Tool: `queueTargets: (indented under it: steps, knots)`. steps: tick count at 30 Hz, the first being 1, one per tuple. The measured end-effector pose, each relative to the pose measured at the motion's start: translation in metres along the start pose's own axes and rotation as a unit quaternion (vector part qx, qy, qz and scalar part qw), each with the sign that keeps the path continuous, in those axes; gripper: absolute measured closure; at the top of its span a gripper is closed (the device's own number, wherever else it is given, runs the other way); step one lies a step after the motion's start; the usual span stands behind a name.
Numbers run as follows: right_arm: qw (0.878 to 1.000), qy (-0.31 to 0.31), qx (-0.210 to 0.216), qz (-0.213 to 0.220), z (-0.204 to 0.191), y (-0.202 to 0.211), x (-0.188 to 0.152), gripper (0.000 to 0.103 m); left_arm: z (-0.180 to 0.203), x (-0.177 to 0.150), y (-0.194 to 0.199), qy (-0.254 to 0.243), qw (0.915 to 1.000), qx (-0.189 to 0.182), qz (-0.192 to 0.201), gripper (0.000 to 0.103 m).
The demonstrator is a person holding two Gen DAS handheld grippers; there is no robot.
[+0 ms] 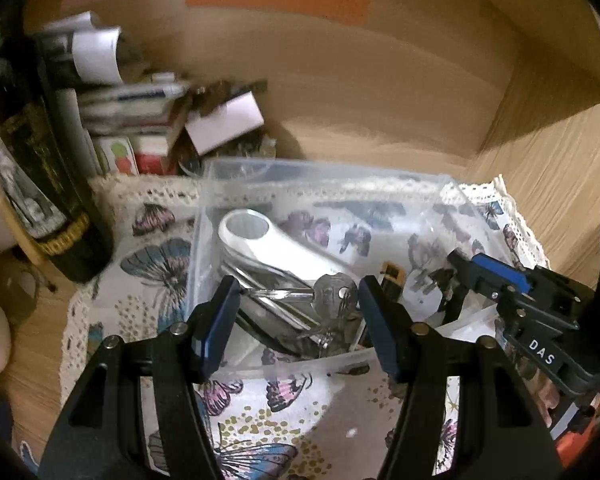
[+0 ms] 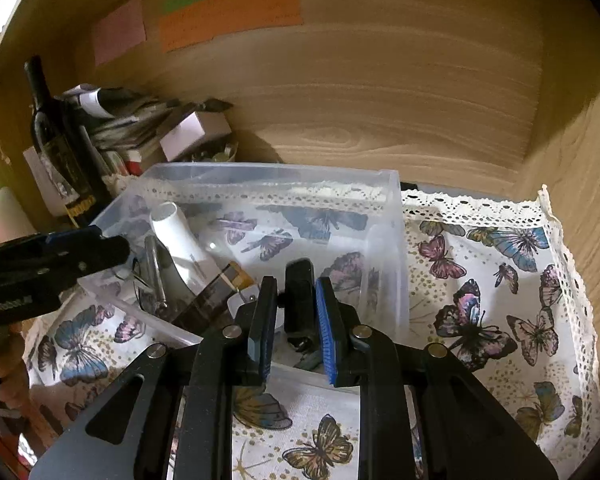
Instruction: Organize rigid objects
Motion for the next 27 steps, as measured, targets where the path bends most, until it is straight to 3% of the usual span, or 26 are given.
queueTargets:
  steps: [12, 14, 16, 22, 27]
  knots:
    - [0.999, 0.016, 0.004, 0.037, -0.009, 0.033, 0.010, 0.079, 0.008, 0.001, 0.044, -0.019, 0.9984, 0.007, 0.052, 0.041]
    - [0.998, 0.019, 0.004, 0.053, -0.012, 0.047, 0.012, 0.073, 0.009, 0.002, 0.054, -0.022, 0.9976, 0.009, 0.065, 0.039]
    - [0.997, 0.025, 0.004, 0.073, -0.016, 0.062, 0.015, 0.059, 0.013, 0.001, 0.071, -0.026, 0.9959, 0.010, 0.086, 0.034]
    - [0.988, 0.042, 0.005, 0.147, -0.031, 0.119, 0.018, 0.032, 0.029, -0.005, 0.119, -0.042, 0.9882, 0.016, 0.147, 0.023]
    - [0.979, 0.048, 0.000, 0.199, -0.040, 0.158, 0.014, 0.019, 0.039, -0.015, 0.153, -0.052, 0.9805, 0.025, 0.188, 0.012]
Point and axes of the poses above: each gripper's, at about its wrist camera, not at the fingertips, and y roughly against the way its jaws point, z to its right, x to its top, the point moved 5 cm from there along -y, roughly the way its jaws point, and after that the axes turned 1 degree about z, right-handed, at the moved point
